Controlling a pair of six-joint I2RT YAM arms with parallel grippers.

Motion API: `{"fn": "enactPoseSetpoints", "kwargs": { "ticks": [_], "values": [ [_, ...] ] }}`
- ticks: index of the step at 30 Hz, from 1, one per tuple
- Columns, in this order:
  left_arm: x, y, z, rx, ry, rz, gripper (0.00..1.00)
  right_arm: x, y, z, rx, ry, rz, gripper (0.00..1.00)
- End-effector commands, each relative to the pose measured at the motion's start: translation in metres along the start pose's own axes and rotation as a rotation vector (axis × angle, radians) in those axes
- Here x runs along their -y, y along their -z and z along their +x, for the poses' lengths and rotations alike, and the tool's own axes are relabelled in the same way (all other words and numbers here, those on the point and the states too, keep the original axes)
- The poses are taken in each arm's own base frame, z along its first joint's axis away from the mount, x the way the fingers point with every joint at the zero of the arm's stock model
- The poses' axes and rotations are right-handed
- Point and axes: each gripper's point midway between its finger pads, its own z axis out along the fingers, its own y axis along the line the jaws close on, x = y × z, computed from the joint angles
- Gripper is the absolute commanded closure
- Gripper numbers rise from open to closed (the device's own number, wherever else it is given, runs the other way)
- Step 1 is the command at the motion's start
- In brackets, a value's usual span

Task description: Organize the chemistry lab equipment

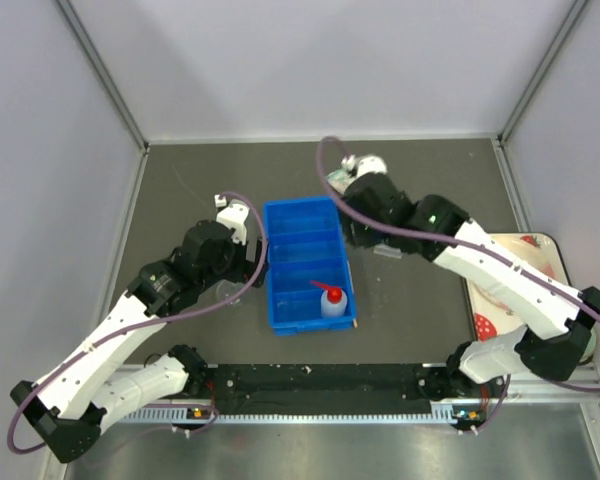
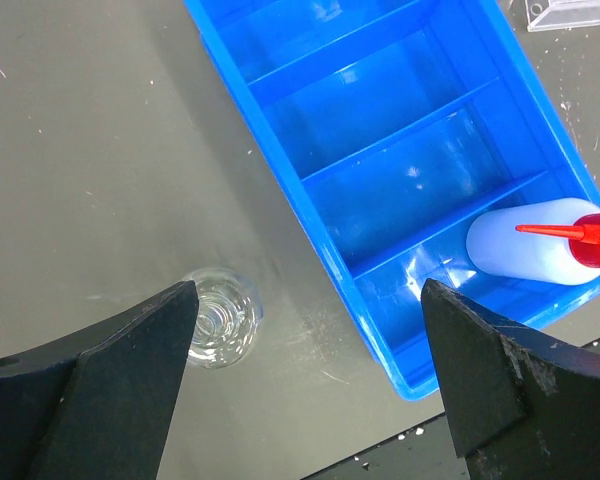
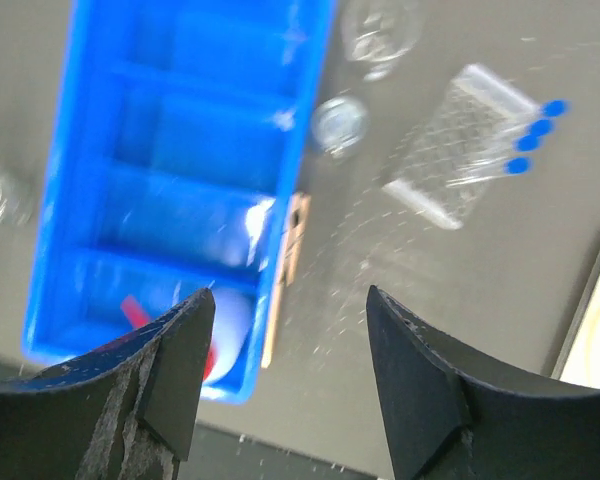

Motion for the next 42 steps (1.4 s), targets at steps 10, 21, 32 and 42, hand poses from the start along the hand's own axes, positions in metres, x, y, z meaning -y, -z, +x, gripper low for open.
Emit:
{"fn": "enactPoseSetpoints", "kwargs": {
  "ticks": [10,21,32,42],
  "values": [
    [0.003,0.013,-0.027,0.087,-0.004,0.023,0.01,0.115,-0.129,-0.077,0.014,-0.203,0.213,0.28],
    [0.003,0.019,-0.023,0.102,-0.01,0.04,0.01,0.148,-0.223,-0.075,-0.083,-0.278,0.232,0.46],
    [0.01,0.02,-0.026,0.119,-0.003,0.076,0.01,0.142,-0.237,-0.047,-0.147,-0.27,0.2,0.47],
    [0.009,0.022,-0.029,0.132,-0.007,0.074,0.01,0.136,-0.258,-0.028,-0.199,-0.279,0.175,0.5]
  ]
}}
